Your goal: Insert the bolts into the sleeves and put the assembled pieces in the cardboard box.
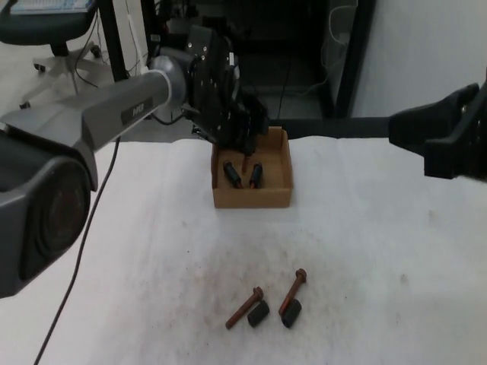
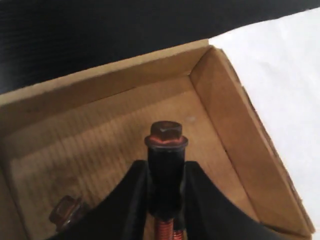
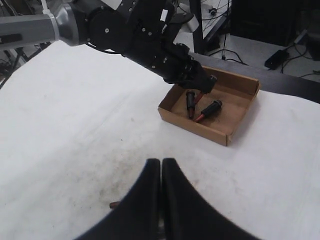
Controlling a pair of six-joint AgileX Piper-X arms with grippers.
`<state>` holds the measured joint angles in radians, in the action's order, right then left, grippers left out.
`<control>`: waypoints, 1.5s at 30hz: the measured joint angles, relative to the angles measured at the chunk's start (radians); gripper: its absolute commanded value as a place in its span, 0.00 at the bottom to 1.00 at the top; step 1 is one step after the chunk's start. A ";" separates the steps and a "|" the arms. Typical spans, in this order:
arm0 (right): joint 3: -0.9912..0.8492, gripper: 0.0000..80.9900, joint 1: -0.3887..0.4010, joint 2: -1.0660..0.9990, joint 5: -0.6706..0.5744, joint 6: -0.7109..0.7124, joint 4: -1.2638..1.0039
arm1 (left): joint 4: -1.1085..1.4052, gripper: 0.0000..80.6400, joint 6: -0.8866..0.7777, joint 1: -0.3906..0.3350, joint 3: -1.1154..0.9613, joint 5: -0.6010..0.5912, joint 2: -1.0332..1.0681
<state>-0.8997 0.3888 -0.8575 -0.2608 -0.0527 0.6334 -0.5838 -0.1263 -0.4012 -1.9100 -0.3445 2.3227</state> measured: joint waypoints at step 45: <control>0.098 0.01 0.000 -0.007 -0.037 -0.038 -0.020 | -0.207 0.00 0.126 -0.159 0.857 0.279 -0.982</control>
<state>-0.8019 0.3888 -0.8645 -0.2973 -0.0910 0.6136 -0.7911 0.0000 -0.5604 -1.0534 -0.0660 1.3407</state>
